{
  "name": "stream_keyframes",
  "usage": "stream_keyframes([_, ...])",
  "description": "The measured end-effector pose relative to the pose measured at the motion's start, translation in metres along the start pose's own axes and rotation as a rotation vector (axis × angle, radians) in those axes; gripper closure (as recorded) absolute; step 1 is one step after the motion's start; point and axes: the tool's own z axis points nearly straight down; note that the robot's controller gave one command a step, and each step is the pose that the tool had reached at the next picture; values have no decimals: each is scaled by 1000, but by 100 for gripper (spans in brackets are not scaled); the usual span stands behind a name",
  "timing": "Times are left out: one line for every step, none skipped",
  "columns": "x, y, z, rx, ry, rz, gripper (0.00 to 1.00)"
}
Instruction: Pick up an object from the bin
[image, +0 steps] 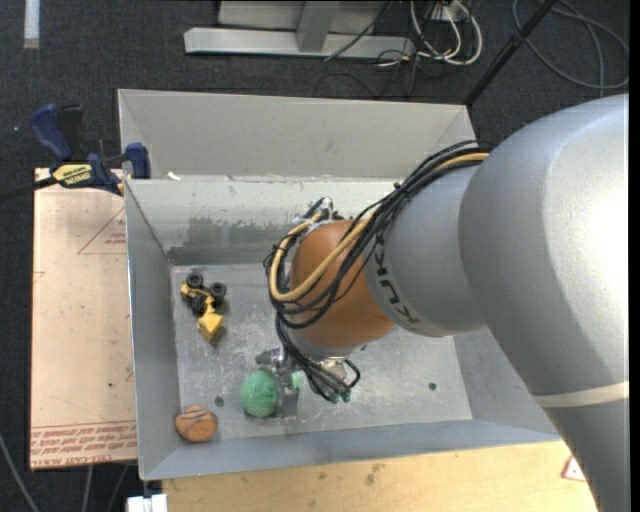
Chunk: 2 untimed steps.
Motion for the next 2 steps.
stream_keyframes([0,0,0,0,0,0,100])
stream_keyframes([1,5,-174,-1,-11,31,100])
